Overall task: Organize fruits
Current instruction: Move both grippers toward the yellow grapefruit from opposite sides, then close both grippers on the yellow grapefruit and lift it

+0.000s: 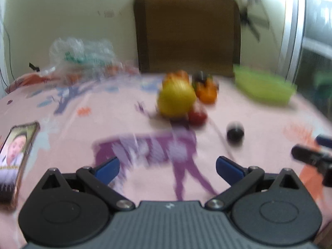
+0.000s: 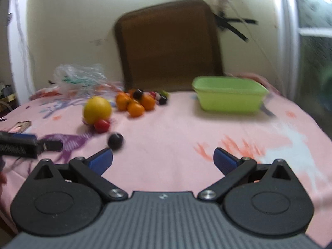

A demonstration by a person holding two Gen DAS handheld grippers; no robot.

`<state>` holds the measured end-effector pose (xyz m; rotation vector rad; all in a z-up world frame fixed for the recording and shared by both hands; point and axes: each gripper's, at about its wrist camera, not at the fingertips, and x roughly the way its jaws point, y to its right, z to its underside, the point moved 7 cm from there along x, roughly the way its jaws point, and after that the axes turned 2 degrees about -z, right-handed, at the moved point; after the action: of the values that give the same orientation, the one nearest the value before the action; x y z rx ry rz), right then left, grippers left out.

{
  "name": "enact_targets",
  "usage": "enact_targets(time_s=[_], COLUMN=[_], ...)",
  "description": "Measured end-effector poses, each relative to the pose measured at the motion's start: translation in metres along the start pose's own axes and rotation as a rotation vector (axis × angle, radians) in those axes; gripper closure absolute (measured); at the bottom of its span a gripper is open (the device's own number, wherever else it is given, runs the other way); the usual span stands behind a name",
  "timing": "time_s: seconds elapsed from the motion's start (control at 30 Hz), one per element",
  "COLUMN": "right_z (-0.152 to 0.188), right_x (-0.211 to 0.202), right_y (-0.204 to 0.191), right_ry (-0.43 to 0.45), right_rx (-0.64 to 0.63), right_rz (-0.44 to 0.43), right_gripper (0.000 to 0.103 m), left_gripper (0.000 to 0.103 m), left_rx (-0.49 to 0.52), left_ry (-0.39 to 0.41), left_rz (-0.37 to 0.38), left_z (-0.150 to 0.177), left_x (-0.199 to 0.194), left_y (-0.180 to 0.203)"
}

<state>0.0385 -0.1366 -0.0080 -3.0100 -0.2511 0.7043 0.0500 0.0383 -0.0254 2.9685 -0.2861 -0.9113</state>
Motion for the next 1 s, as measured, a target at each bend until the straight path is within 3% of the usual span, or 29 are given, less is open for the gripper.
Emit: enact_targets(time_s=[0.07,0.17,0.37,0.53,0.63,0.7,0.77,0.87,1.0], right_z=[-0.015,-0.039,-0.061,-0.057,-0.055,-0.058,-0.066,-0.087,-0.111], right_x=[0.012,0.037,0.102,0.148,0.165,0.162,0.154,0.135,0.117], right_y=[-0.012,-0.037,-0.074,-0.094,-0.101,-0.098,-0.091,-0.069,-0.004], right_ry=[0.002,-0.014,-0.104,-0.192,-0.225,-0.223,-0.178,-0.056,0.050], right_rx=[-0.053,-0.123,-0.221,-0.255,-0.286,-0.277,-0.265,-0.257,-0.195], right_rz=[-0.042,-0.134,-0.269,-0.320,-0.305,-0.322,-0.329,-0.274,-0.147], right_gripper=[0.008,0.015,0.018,0.018,0.035,0.036,0.036,0.036,0.036], left_gripper=[0.000,0.010,0.019,0.035,0.043,0.049,0.050,0.050,0.050], left_rx=[-0.053,-0.084,-0.140,-0.156,-0.148,-0.172,-0.168,-0.103,0.000], left_ry=[0.027,0.021,-0.023,-0.093,-0.123,-0.129,-0.125,-0.061,0.001], left_rz=[0.037,0.078,0.249,0.289,0.302,0.325,0.304,0.299,0.343], left_z=[-0.018,-0.046,-0.078,-0.080,-0.078,-0.079,-0.087,-0.111,-0.148], left_x=[0.000,0.012,0.050,0.089,0.105,0.105,0.098,0.084,0.085], left_y=[-0.016,-0.032,-0.033,-0.030,-0.026,-0.024,-0.019,0.006,0.067])
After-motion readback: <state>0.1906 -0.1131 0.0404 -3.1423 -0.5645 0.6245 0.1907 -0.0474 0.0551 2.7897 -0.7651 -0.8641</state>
